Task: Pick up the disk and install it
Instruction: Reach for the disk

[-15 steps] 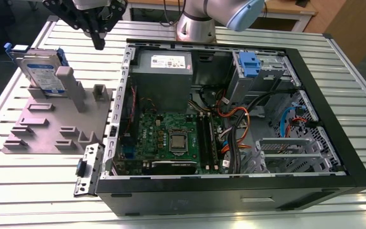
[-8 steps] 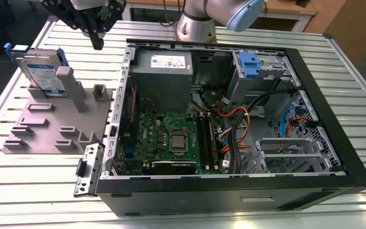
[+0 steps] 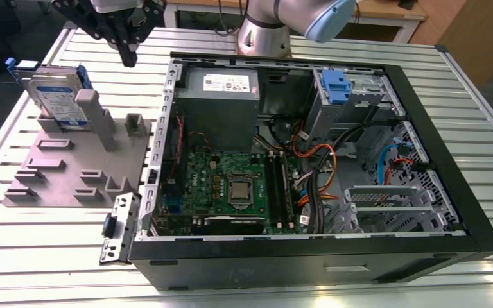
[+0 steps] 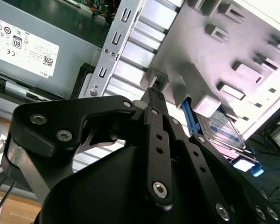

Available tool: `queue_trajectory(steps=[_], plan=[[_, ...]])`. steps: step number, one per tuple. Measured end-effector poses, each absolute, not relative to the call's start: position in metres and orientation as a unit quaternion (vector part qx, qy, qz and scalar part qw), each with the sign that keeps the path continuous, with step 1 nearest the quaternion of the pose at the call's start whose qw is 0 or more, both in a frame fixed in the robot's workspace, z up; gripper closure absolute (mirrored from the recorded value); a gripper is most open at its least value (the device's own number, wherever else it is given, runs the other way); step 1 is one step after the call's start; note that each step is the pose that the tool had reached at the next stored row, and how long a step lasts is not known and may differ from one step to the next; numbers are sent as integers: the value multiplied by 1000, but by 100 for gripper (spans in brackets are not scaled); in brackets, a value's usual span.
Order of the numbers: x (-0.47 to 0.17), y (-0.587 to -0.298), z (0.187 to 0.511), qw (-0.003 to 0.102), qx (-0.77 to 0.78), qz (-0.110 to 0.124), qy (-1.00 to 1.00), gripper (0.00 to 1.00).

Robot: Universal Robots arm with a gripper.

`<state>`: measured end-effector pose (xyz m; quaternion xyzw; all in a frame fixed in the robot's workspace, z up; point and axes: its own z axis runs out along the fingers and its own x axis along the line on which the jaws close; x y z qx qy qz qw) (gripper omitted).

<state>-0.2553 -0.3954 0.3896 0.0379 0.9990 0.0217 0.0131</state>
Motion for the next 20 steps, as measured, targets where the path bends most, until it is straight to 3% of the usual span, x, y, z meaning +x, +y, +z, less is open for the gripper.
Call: queue_trajectory(steps=[20], plan=[[-263, -395, 390, 13, 38, 22, 999, 89]])
